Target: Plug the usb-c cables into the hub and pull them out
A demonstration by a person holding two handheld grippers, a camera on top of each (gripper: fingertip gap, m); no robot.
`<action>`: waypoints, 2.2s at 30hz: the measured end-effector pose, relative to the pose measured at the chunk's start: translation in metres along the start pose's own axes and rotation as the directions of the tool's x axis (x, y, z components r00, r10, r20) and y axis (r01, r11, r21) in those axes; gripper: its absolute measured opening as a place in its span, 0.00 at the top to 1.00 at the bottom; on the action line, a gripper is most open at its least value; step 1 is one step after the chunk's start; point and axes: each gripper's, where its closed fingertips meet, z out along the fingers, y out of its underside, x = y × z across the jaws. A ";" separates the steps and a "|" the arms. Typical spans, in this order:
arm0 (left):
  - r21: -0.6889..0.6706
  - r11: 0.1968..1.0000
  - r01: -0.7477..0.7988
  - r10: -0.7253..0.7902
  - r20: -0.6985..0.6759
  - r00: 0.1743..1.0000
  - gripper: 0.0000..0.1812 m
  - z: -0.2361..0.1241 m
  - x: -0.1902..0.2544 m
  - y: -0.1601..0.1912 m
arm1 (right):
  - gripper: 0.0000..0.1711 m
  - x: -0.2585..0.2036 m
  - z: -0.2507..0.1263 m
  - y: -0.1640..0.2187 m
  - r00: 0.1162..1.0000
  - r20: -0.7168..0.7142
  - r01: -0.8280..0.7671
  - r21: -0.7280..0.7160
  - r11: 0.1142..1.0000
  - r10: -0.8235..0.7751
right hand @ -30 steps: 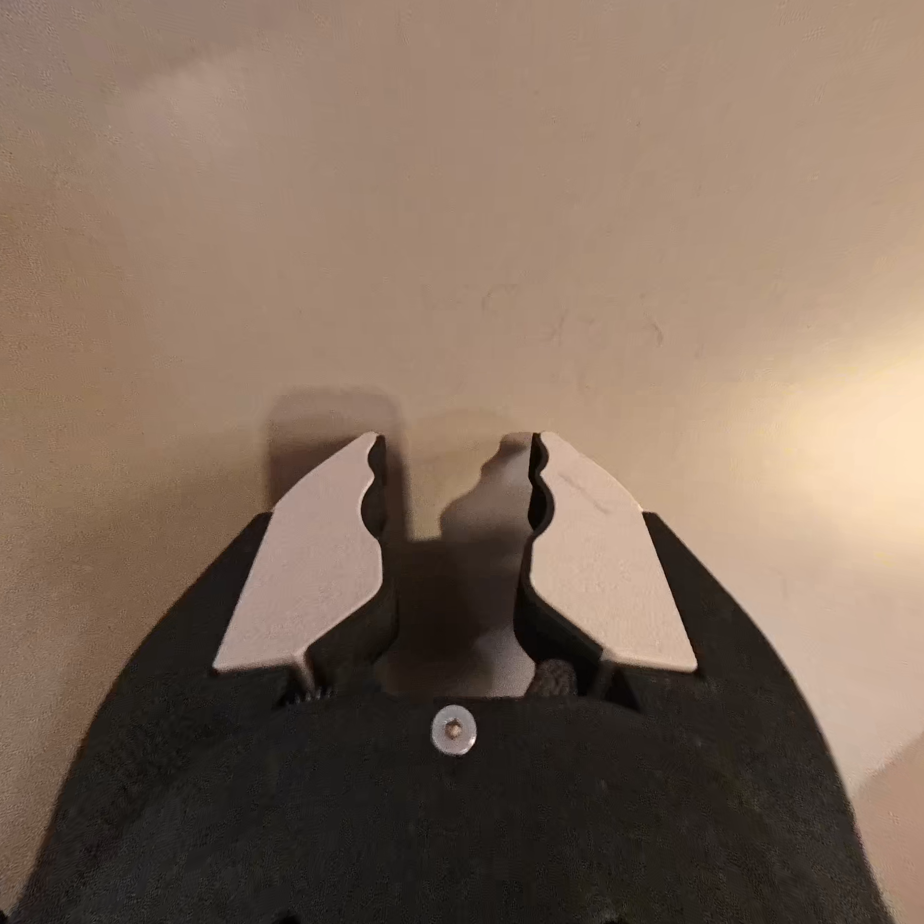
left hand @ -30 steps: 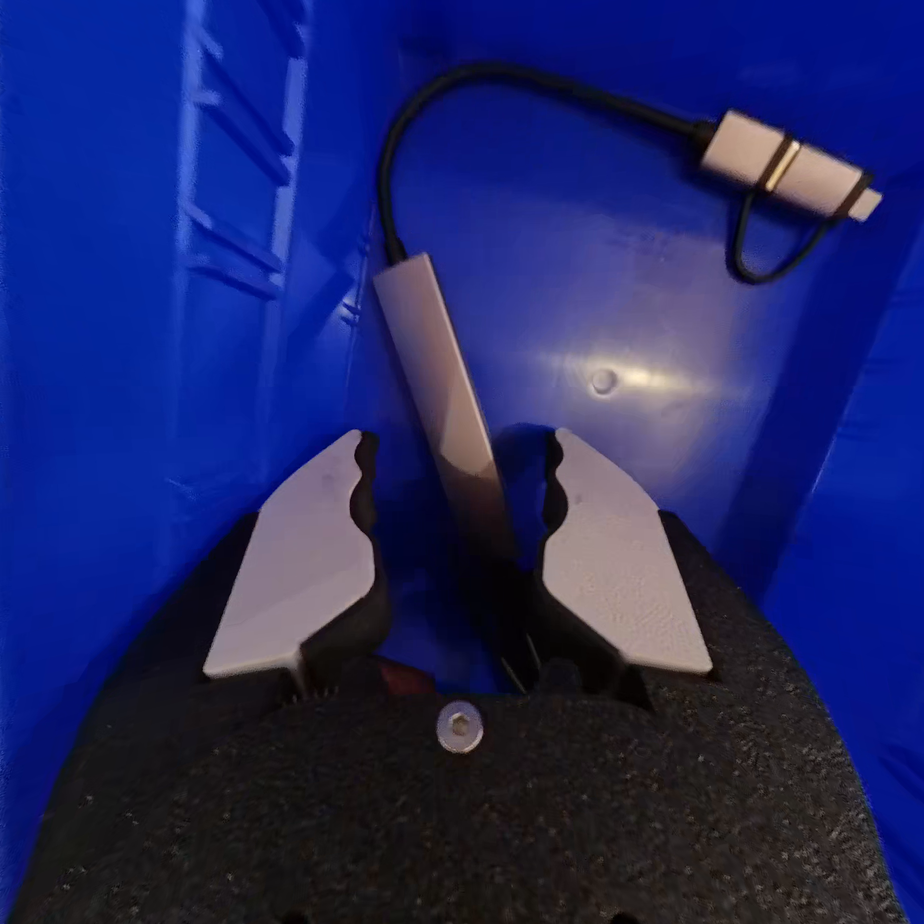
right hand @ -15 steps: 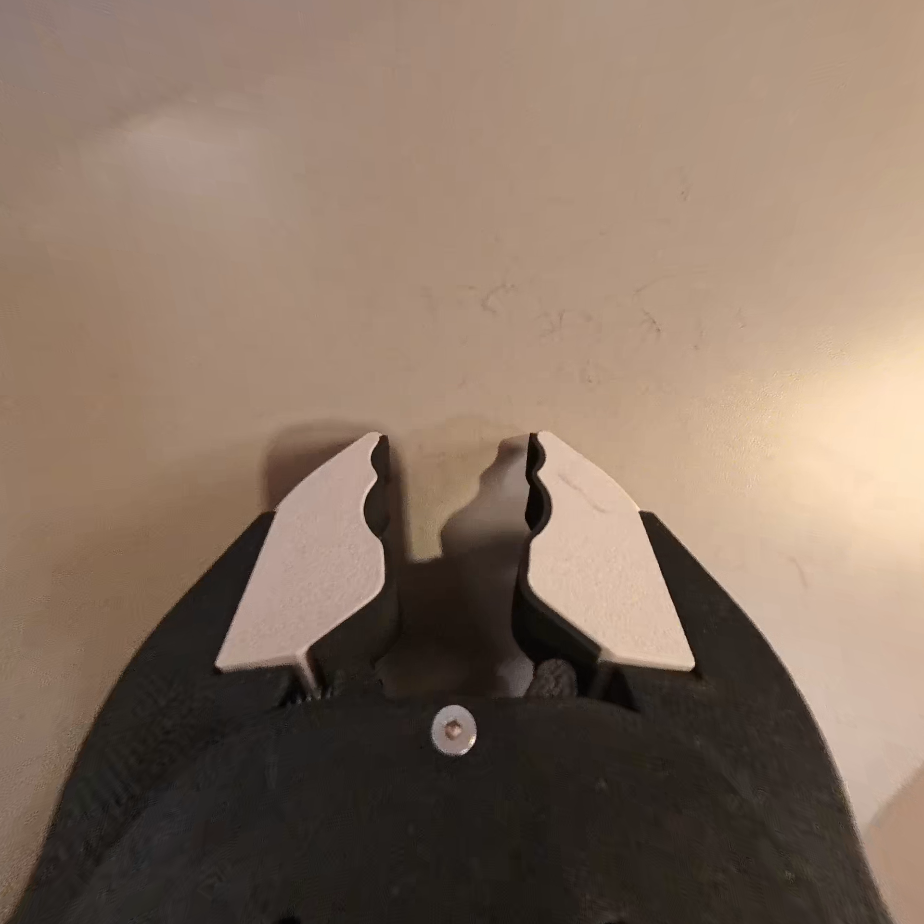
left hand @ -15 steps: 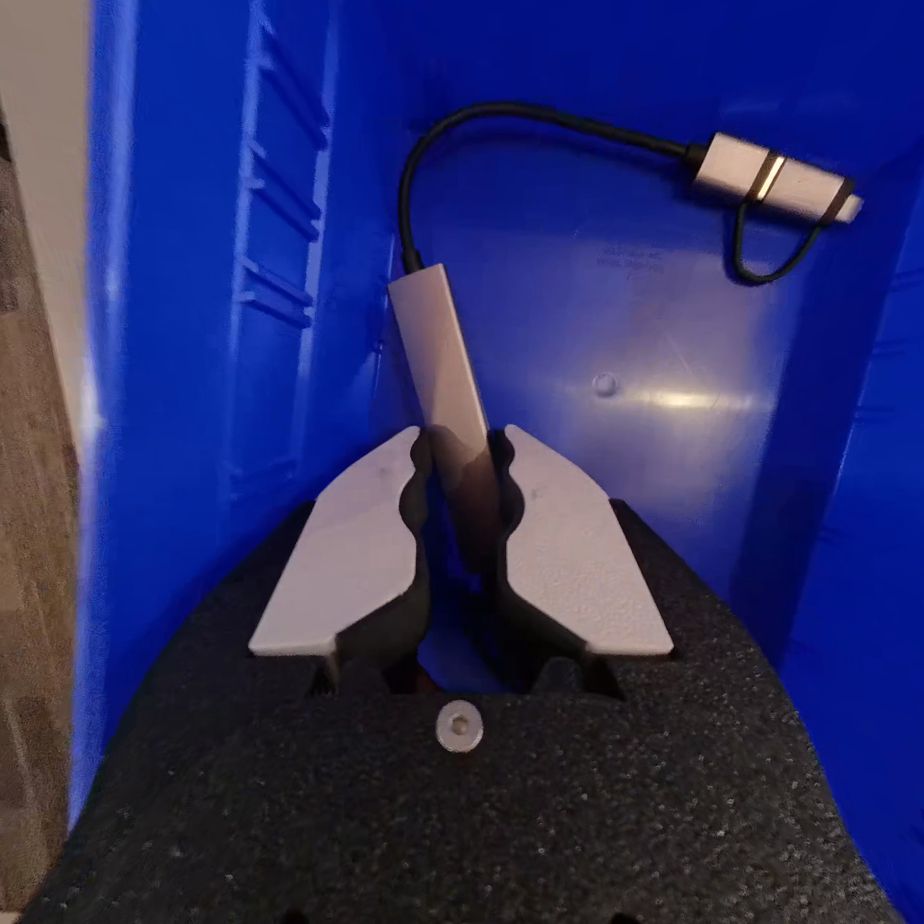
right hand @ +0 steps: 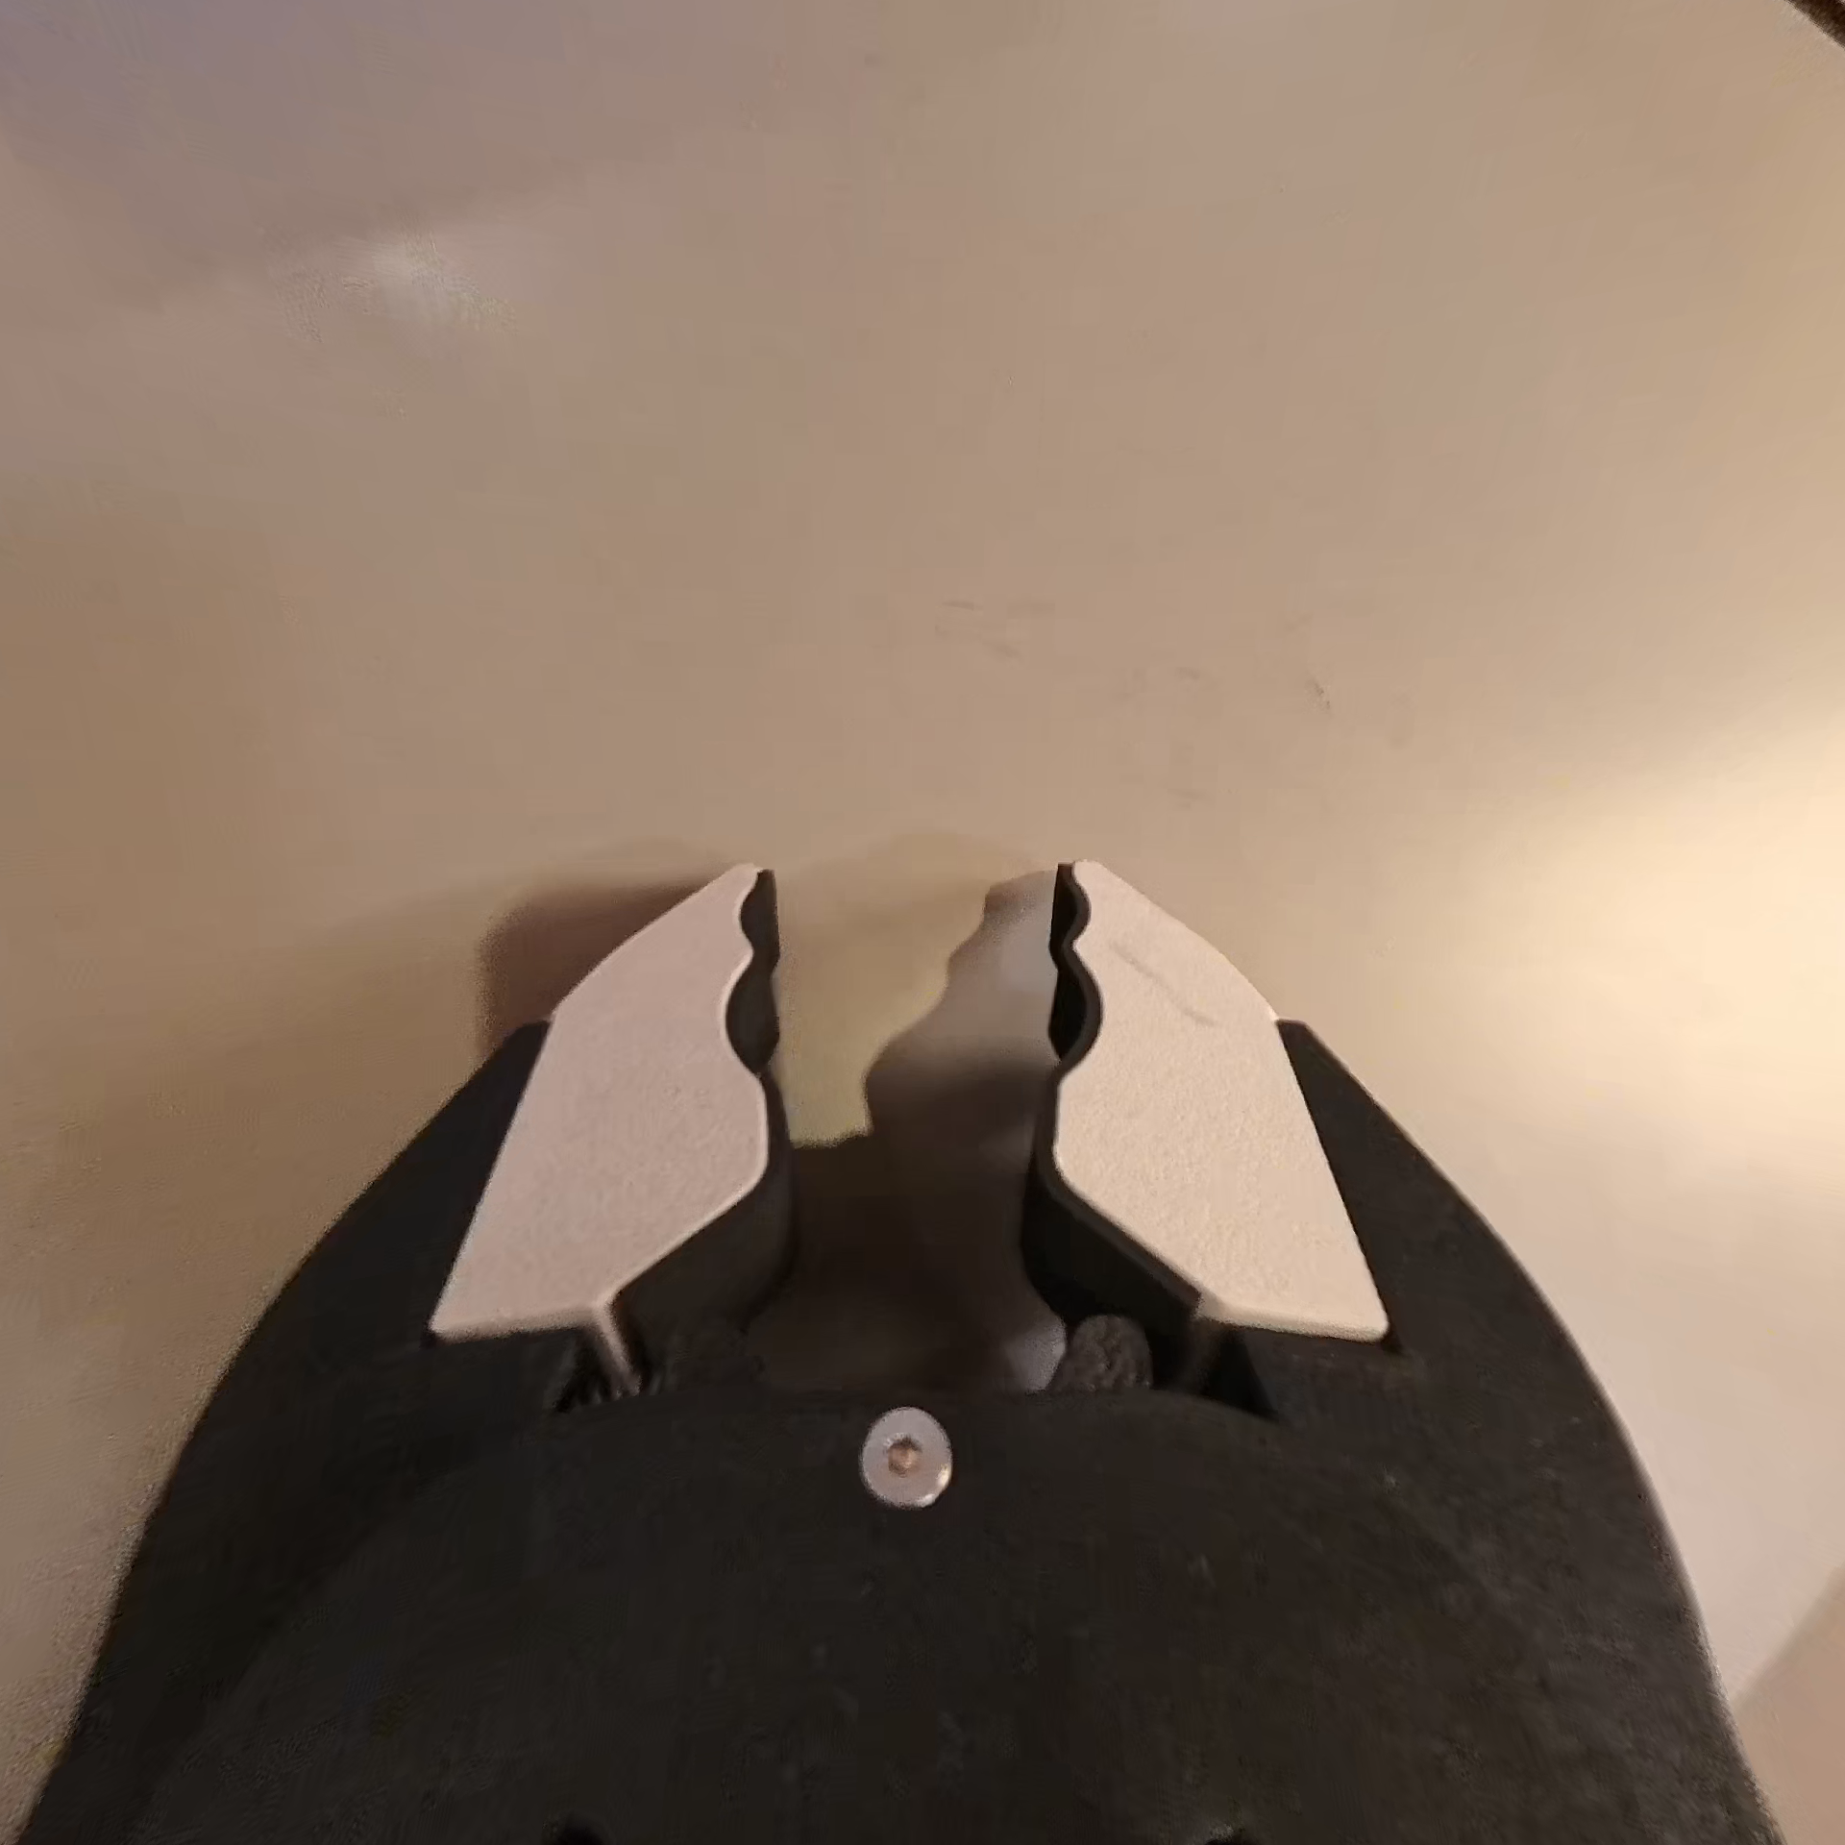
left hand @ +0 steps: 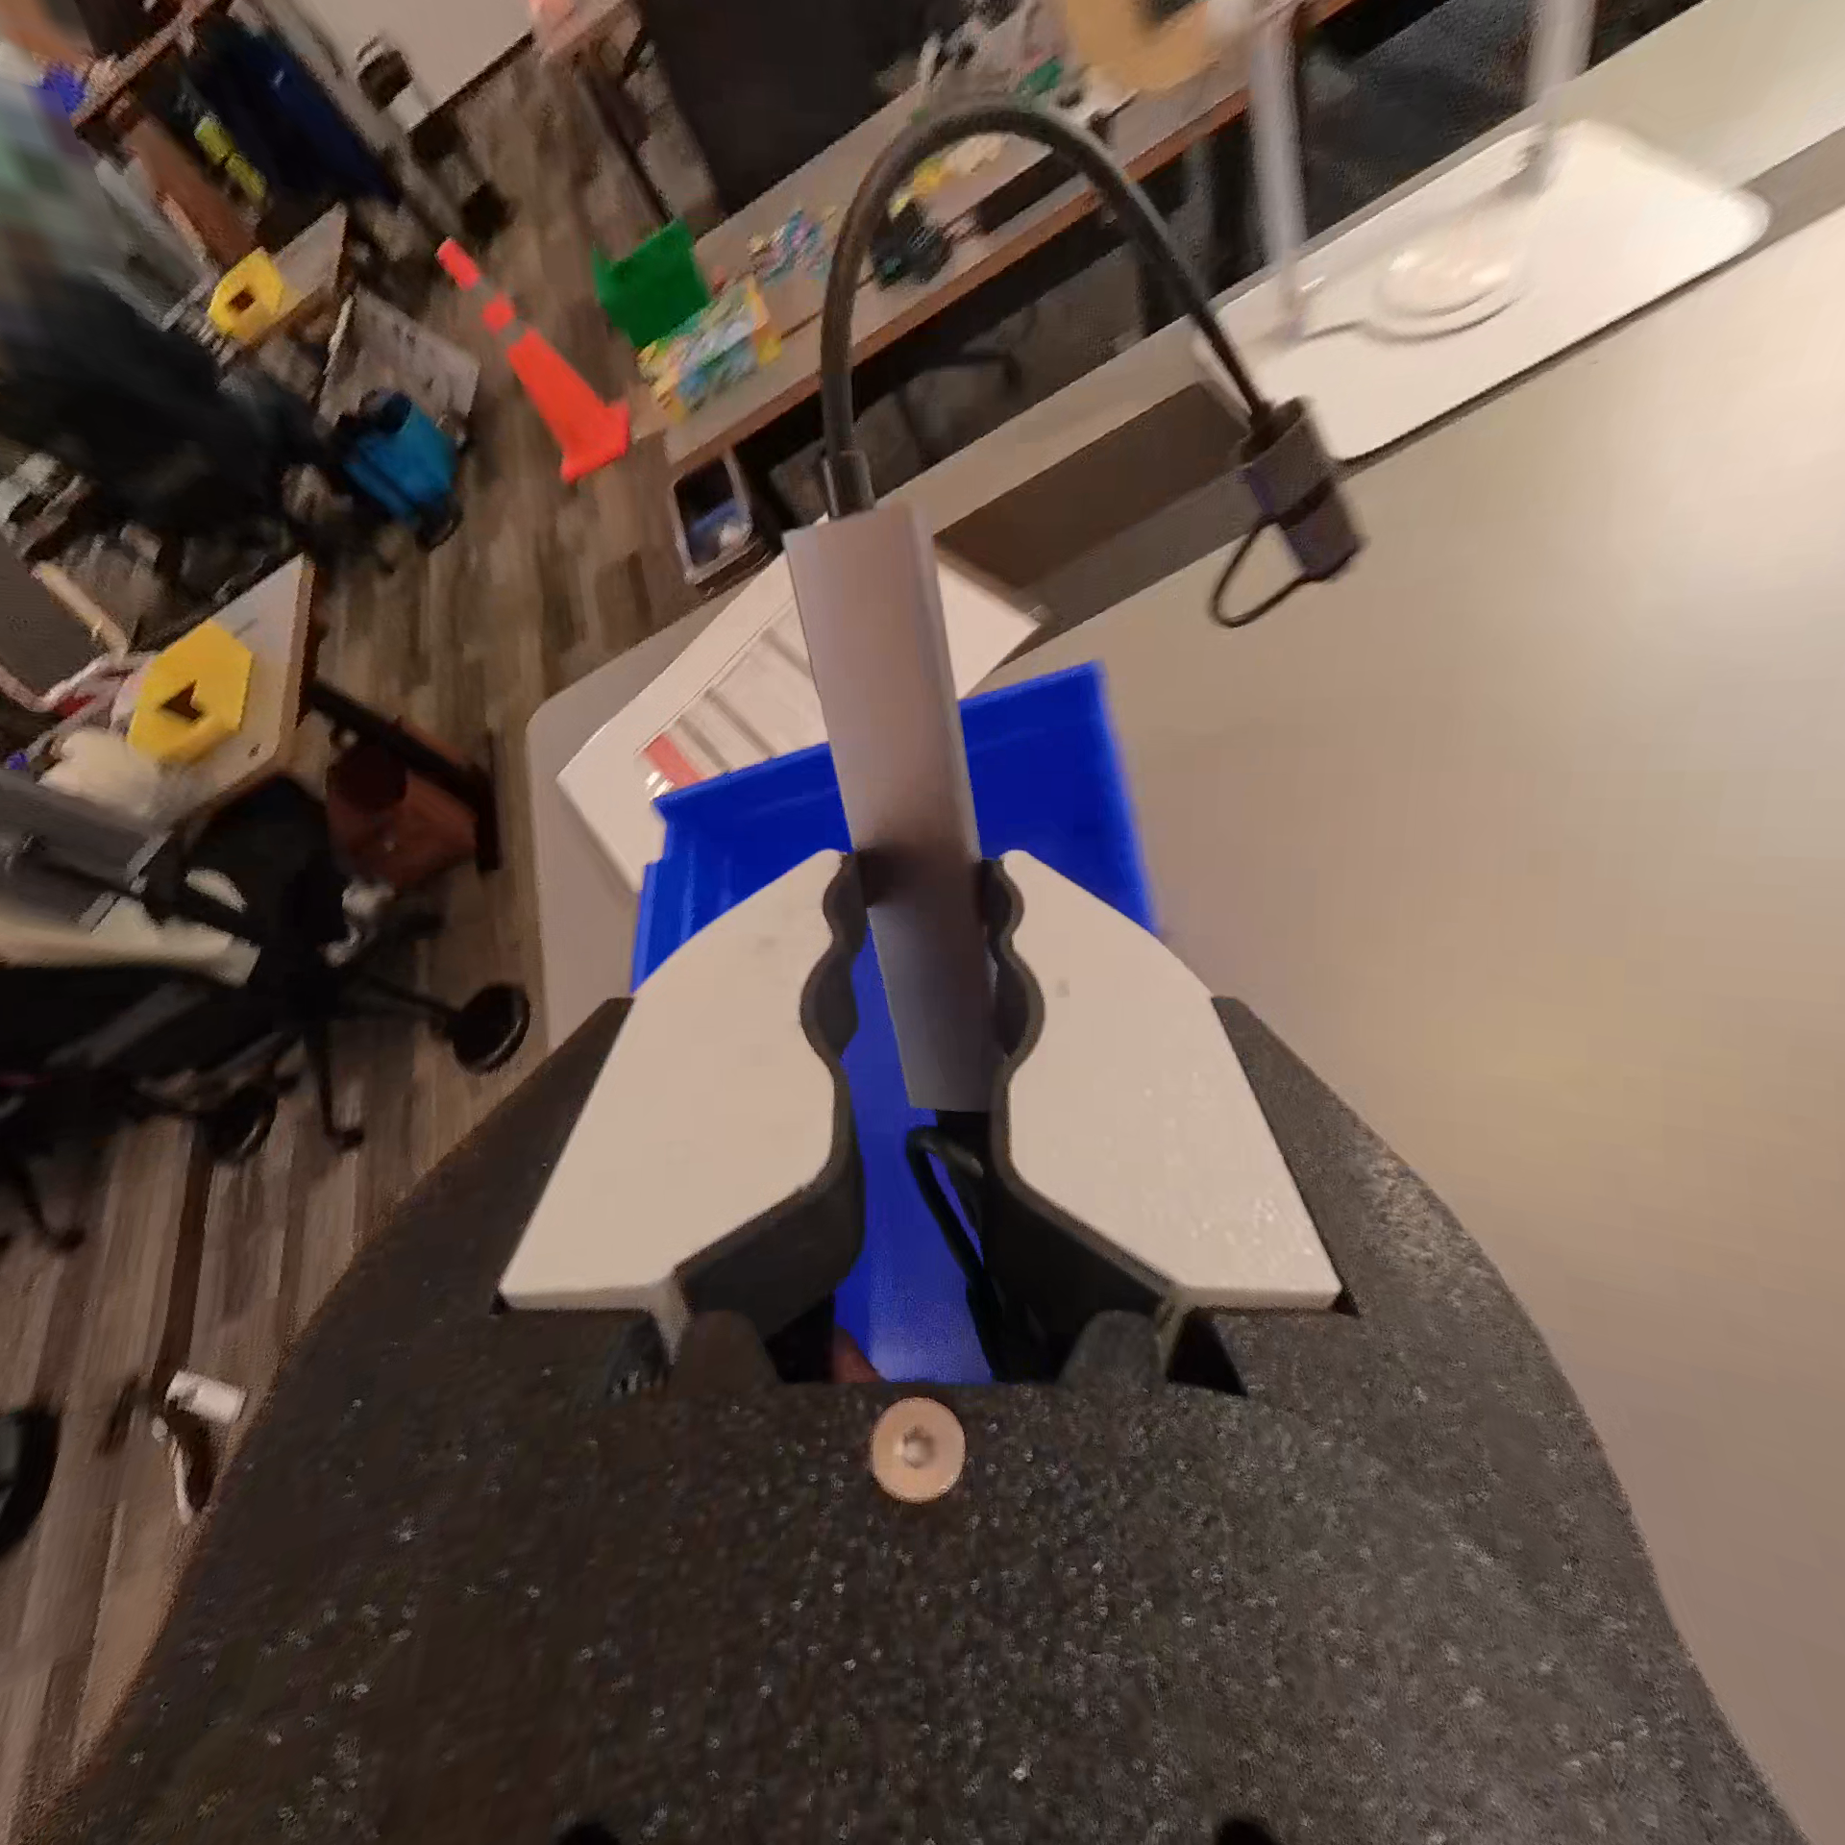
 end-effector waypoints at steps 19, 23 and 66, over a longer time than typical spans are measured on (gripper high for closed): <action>-0.025 0.987 -0.162 0.101 -0.685 0.721 0.88 -0.009 0.325 0.037 | 0.67 -0.014 -0.102 -0.101 0.813 -0.409 0.560 0.355 0.749 -0.413; -0.050 0.983 -0.177 0.079 -0.752 0.654 0.87 -0.009 0.359 0.050 | 0.61 -0.026 -0.079 -0.078 0.636 -0.450 0.747 0.154 0.647 -0.627; -0.219 0.555 0.803 -0.100 -0.975 -0.197 0.95 -0.054 0.363 -0.023 | 0.77 -0.106 -0.063 -0.051 0.837 0.535 -0.272 0.231 0.934 0.111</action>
